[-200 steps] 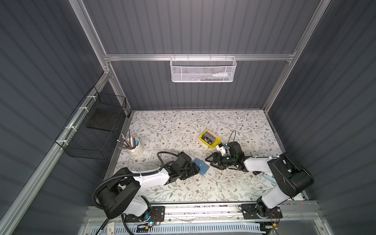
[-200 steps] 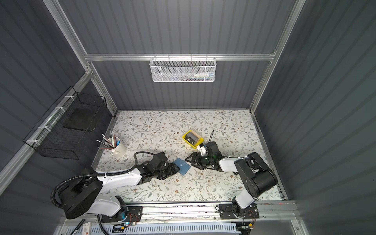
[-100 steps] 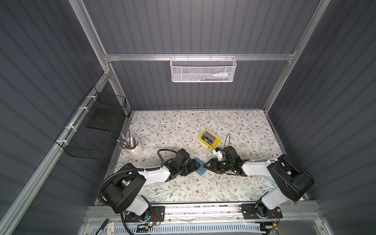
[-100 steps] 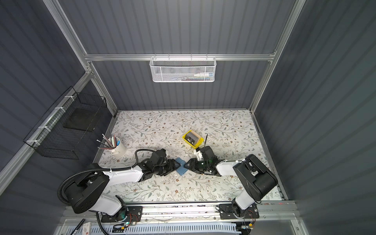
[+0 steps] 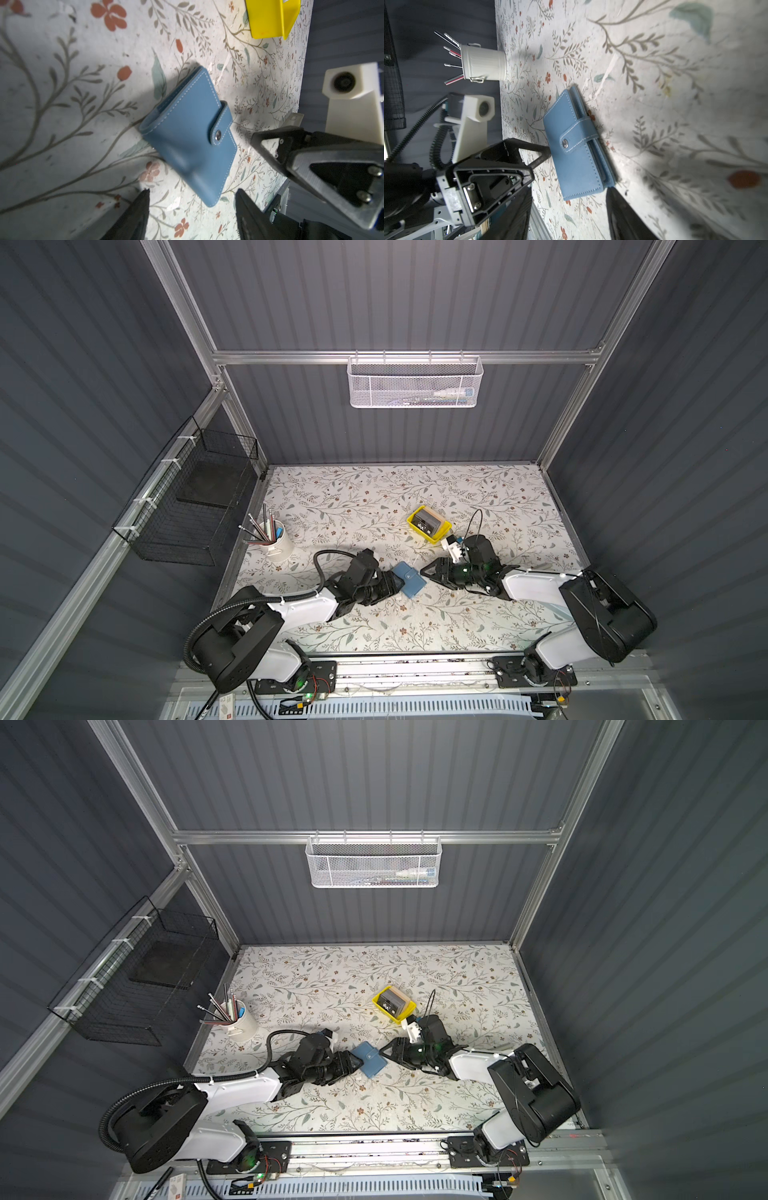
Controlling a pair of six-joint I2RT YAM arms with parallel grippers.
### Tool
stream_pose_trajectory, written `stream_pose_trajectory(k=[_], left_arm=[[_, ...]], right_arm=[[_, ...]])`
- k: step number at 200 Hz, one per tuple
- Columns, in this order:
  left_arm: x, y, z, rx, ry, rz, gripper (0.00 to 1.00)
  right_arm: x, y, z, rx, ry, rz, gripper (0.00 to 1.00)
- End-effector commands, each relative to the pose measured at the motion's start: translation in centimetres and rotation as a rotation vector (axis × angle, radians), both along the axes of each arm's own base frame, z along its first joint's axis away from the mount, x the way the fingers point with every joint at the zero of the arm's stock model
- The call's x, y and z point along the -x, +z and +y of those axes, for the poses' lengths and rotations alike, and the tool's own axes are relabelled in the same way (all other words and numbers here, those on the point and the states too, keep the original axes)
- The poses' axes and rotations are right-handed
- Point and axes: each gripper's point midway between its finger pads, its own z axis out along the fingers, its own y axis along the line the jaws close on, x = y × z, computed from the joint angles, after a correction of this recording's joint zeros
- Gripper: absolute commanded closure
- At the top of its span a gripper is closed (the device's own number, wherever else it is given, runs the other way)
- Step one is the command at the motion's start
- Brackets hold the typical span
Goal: Insert credit cards into a card holder
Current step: Rotate the card holder at the center of the table.
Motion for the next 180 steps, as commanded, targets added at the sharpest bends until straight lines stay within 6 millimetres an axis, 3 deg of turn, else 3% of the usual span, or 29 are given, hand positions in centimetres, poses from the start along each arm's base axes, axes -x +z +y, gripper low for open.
stream_pose_trajectory(k=[1, 94, 158, 180], left_arm=[[0.4, 0.3, -1.0, 0.052, -0.024, 0.008, 0.33], [-0.5, 0.4, -2.2, 0.064, -0.072, -0.049, 0.34], [-0.8, 3.0, -3.8, 0.178, -0.177, -0.180, 0.35], [-0.8, 4.2, -3.9, 0.257, -0.215, -0.224, 0.35]], right_arm=[[-0.3, 0.2, -0.1, -0.028, 0.026, -0.007, 0.42], [0.1, -1.5, 0.6, 0.010, 0.033, 0.027, 0.52], [2.2, -1.2, 2.3, 0.048, 0.077, -0.010, 0.55], [2.1, -1.2, 1.9, 0.075, 0.063, -0.026, 0.53]])
